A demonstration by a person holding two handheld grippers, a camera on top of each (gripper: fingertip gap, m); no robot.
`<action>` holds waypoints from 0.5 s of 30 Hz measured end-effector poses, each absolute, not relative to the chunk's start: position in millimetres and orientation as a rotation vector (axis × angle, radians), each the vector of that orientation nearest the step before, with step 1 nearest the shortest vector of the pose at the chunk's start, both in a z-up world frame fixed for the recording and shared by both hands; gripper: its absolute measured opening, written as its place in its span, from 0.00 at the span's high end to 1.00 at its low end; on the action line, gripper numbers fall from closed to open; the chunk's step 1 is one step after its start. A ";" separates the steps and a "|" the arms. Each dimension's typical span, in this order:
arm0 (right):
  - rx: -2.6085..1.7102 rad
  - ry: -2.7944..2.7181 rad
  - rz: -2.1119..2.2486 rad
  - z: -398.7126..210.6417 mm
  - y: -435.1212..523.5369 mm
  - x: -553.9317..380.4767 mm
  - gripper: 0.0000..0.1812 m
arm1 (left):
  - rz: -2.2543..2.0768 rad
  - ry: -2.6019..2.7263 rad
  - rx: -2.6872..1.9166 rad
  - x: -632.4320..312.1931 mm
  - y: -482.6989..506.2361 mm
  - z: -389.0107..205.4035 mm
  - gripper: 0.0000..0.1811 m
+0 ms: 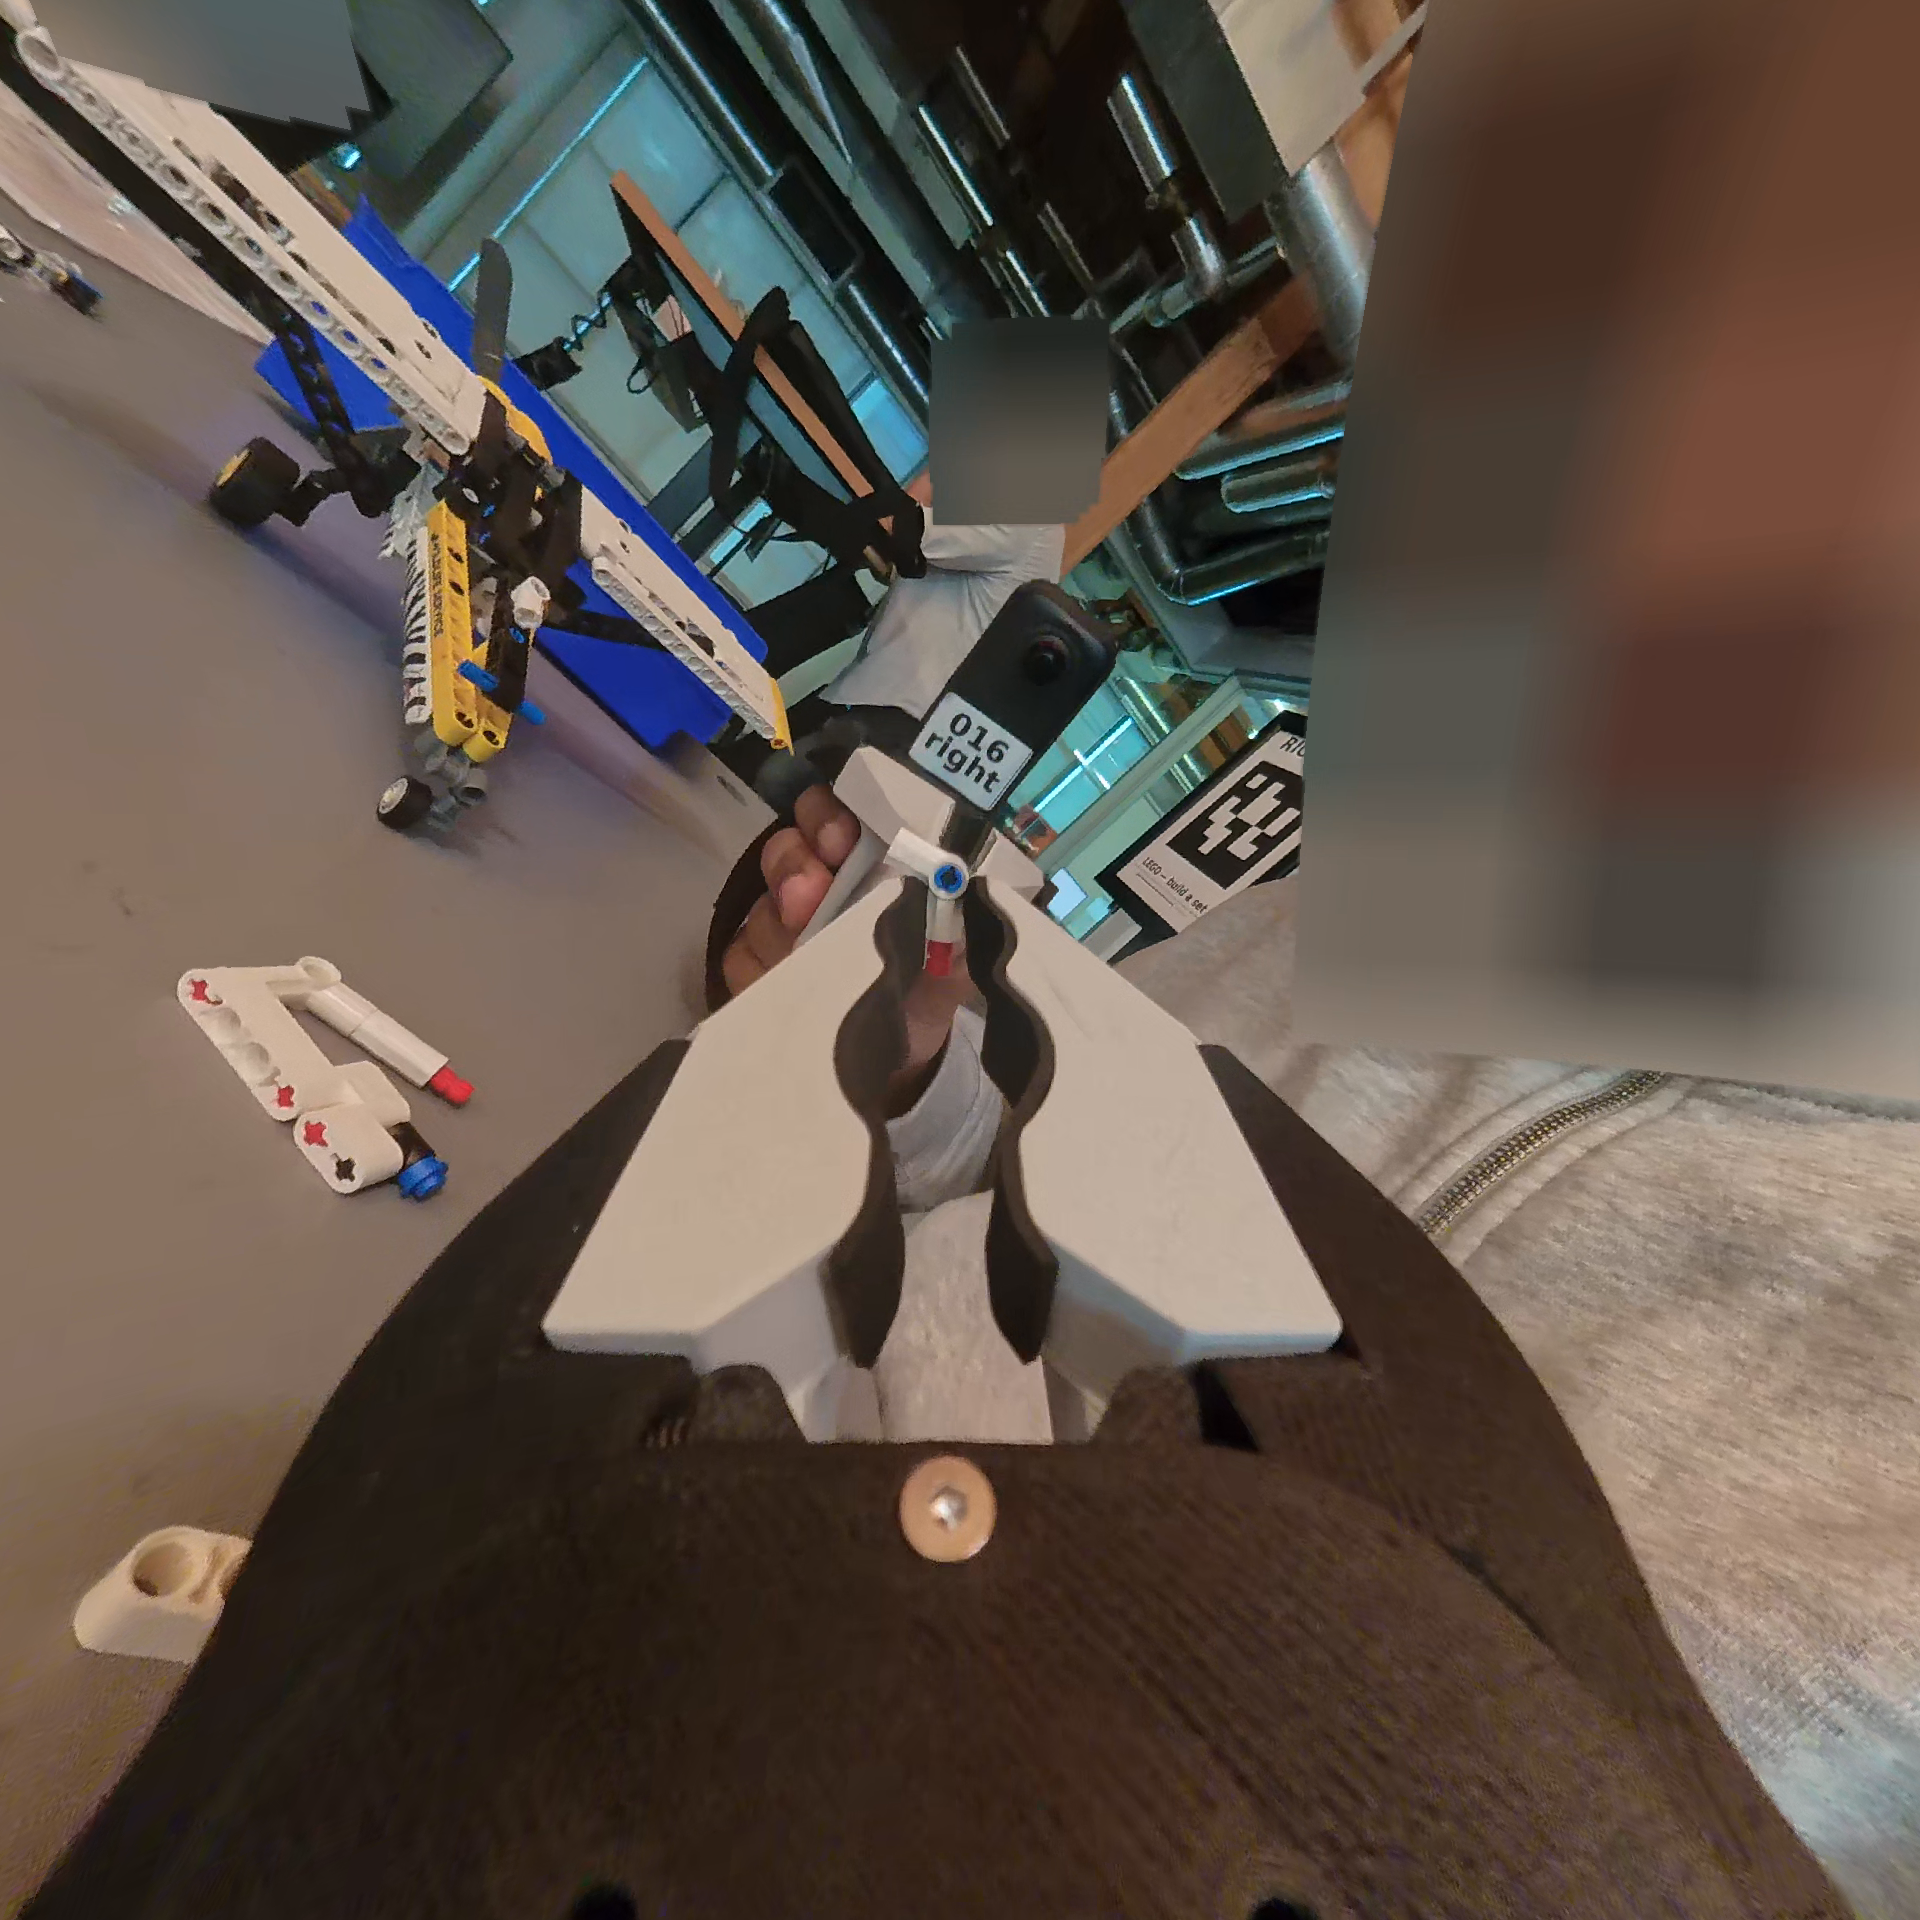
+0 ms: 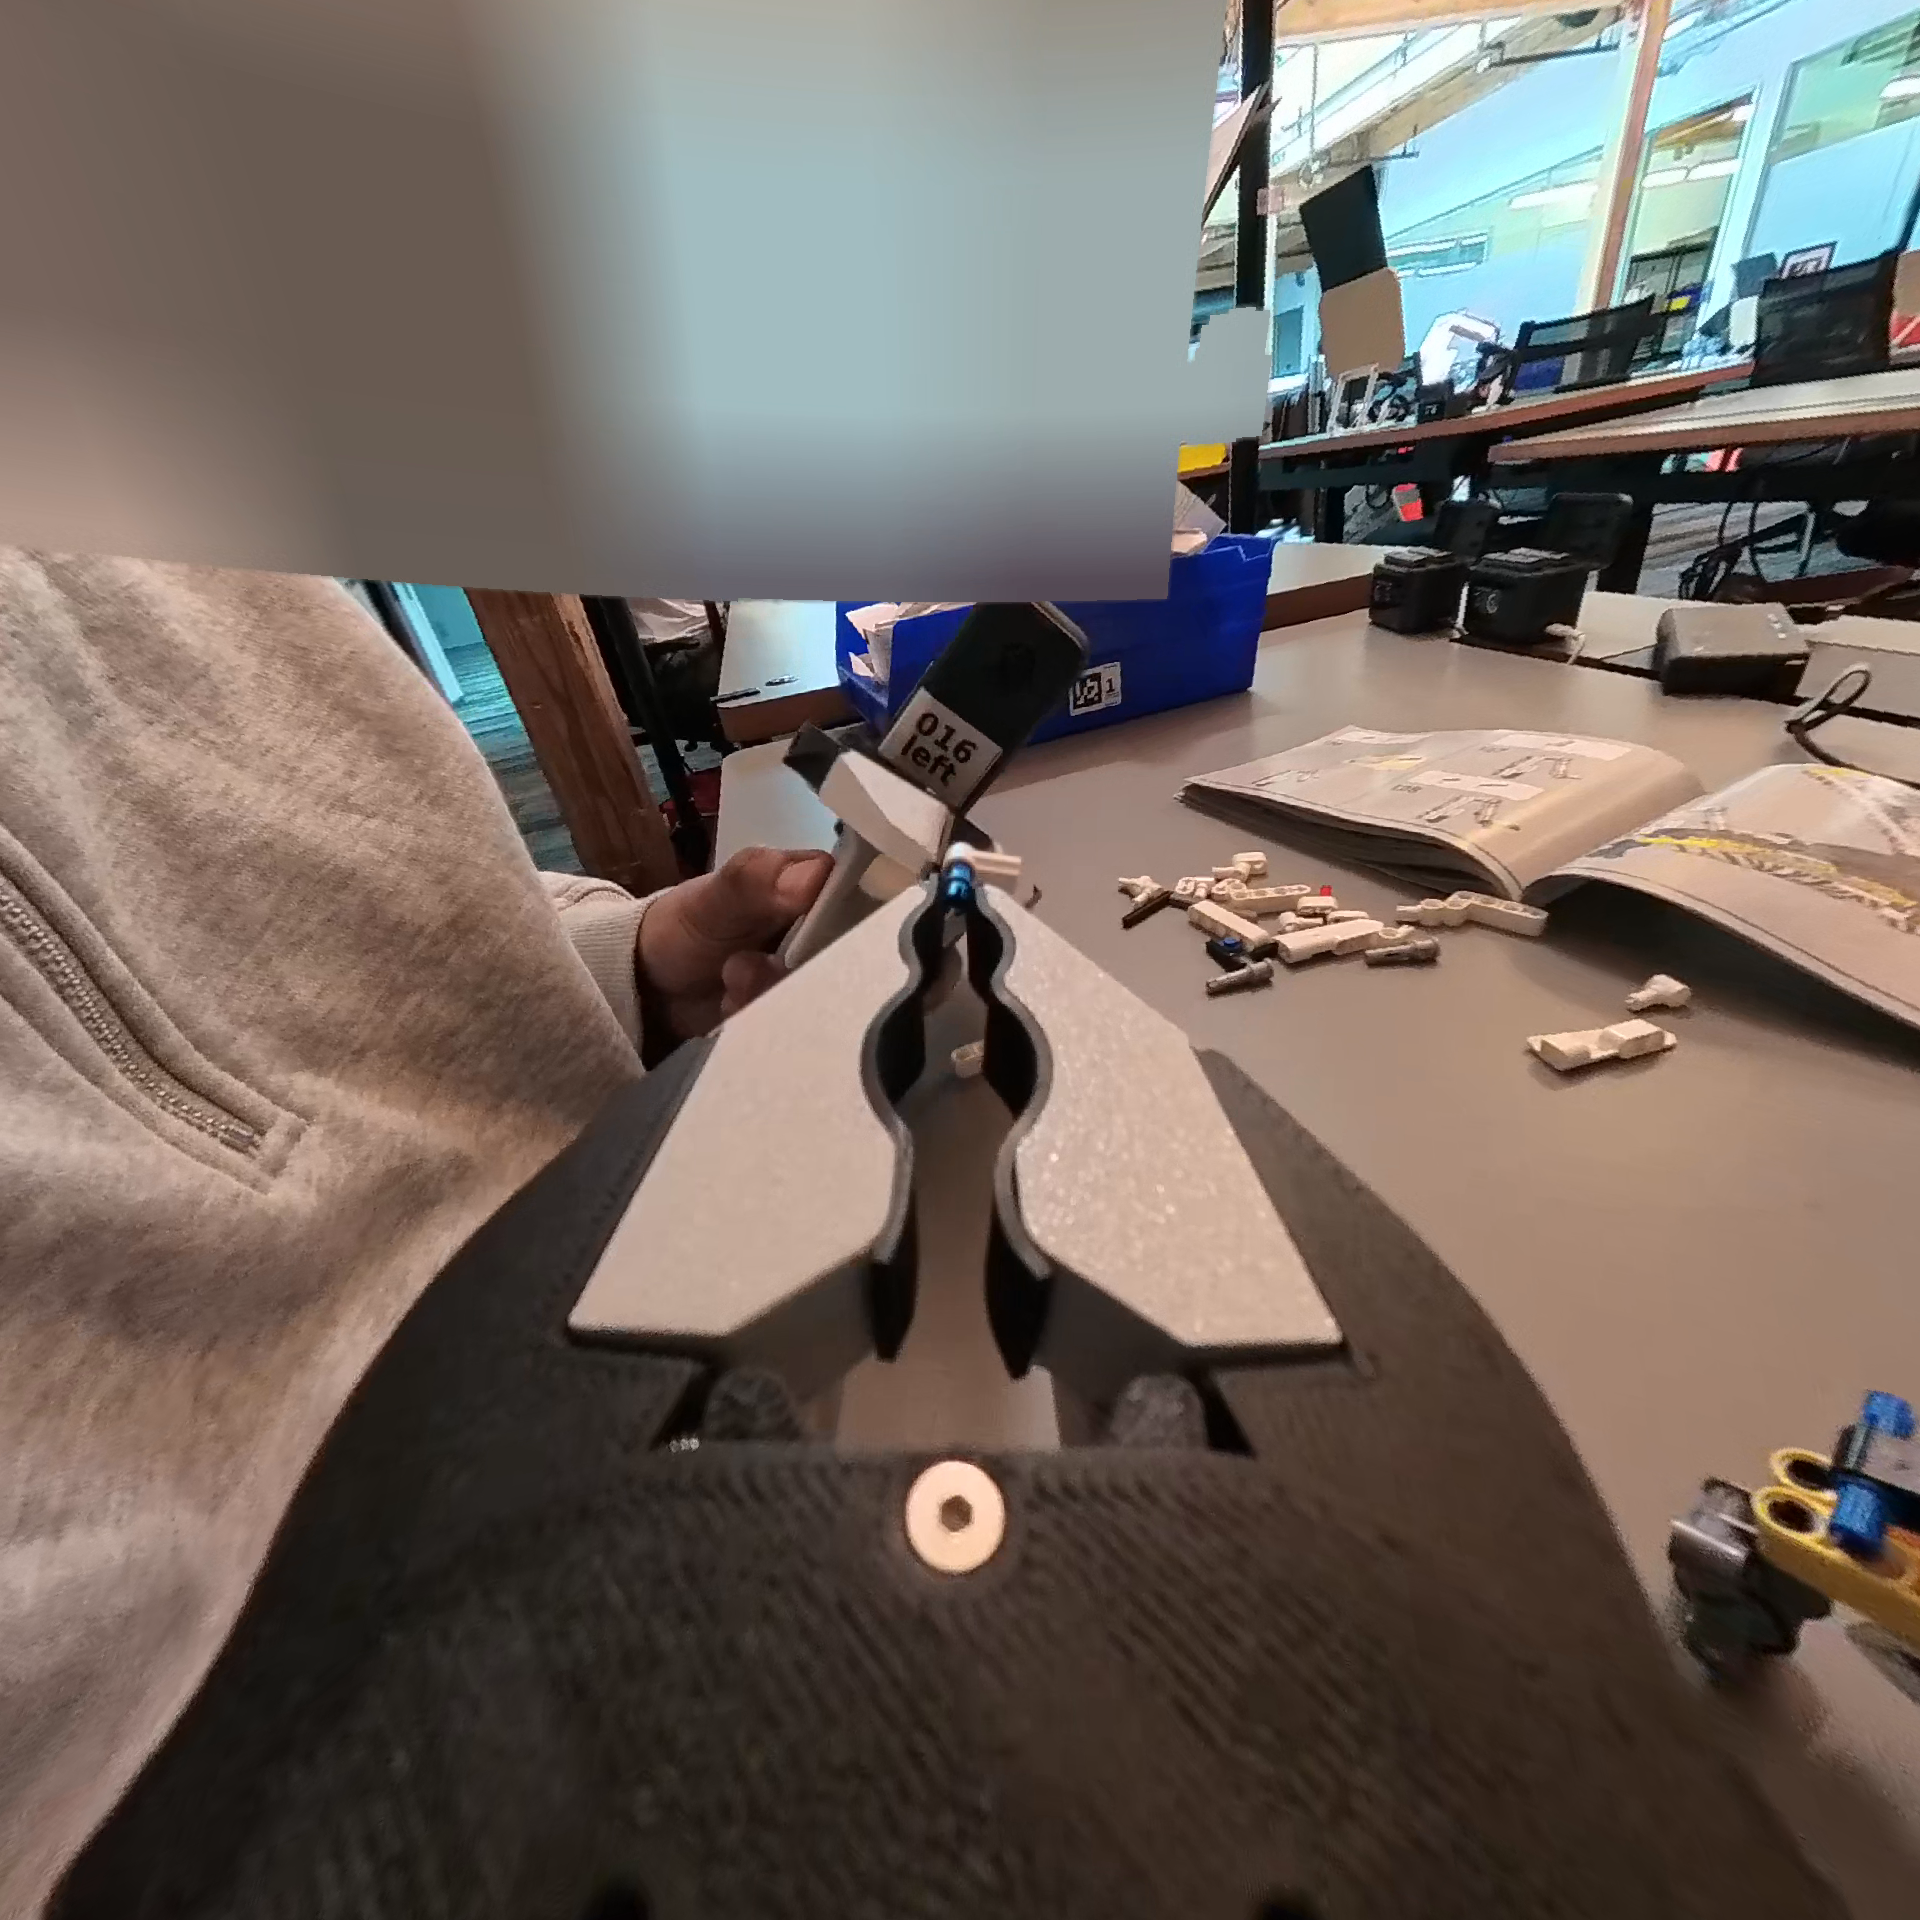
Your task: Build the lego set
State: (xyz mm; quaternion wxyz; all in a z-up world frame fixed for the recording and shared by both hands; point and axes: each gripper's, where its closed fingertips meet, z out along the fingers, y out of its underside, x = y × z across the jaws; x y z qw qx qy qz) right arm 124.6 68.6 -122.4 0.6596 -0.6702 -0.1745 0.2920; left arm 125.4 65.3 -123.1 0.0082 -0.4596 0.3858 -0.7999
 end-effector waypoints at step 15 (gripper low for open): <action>-1.568 -0.433 0.624 -131.0 66.6 122.9 0.99 | -2.434 1.311 -1.480 129.4 55.5 -131.7 0.97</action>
